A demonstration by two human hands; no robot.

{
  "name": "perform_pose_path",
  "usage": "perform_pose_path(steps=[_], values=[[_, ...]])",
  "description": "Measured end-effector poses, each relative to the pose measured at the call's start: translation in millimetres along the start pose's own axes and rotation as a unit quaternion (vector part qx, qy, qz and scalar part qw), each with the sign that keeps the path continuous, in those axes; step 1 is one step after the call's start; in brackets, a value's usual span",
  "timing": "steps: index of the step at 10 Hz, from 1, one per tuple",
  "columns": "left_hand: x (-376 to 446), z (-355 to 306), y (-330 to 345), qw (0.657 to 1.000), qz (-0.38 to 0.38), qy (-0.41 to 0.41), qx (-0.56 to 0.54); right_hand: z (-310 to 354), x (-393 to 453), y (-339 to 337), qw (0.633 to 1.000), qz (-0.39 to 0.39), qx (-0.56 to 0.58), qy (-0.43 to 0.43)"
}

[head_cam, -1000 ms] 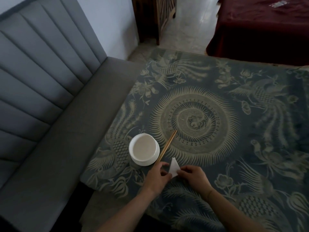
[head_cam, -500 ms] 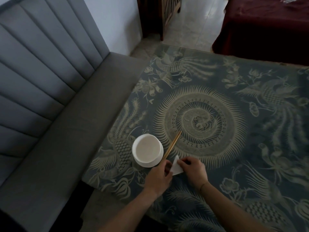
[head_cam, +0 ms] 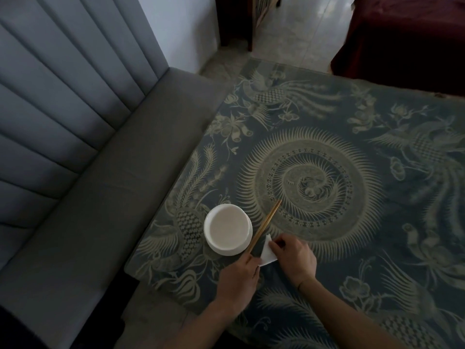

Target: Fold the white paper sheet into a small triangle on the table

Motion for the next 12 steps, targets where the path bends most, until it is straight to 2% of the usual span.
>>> perform_pose_path(steps=[4, 7, 10, 12], values=[[-0.3, -2.0, 1.8, 0.991, 0.020, 0.027, 0.126, 5.3, -0.6, 1.0, 0.999, -0.009, -0.034, -0.013], [-4.6, -2.9, 6.7, 0.988, 0.046, 0.033, 0.144, 2.3, -1.6, 2.1, 1.000, -0.009, -0.026, -0.012], [-9.6, 0.9, 6.7, 0.990, 0.071, 0.021, 0.122, 4.3, -5.1, 1.6, 0.999, -0.023, -0.026, -0.014], [-7.2, 4.1, -2.0, 0.998, 0.063, -0.001, 0.024, -1.2, -10.3, -10.1, 0.999, -0.046, -0.012, -0.026]])
Point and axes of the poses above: each hand's wrist, its own x-axis towards the middle knuckle, its own y-axis out of the palm, z = x × y, the point moved 8 cm from there along x, towards the middle knuckle, and after that the axes turned 7 degrees about z, right-handed, at the moved point
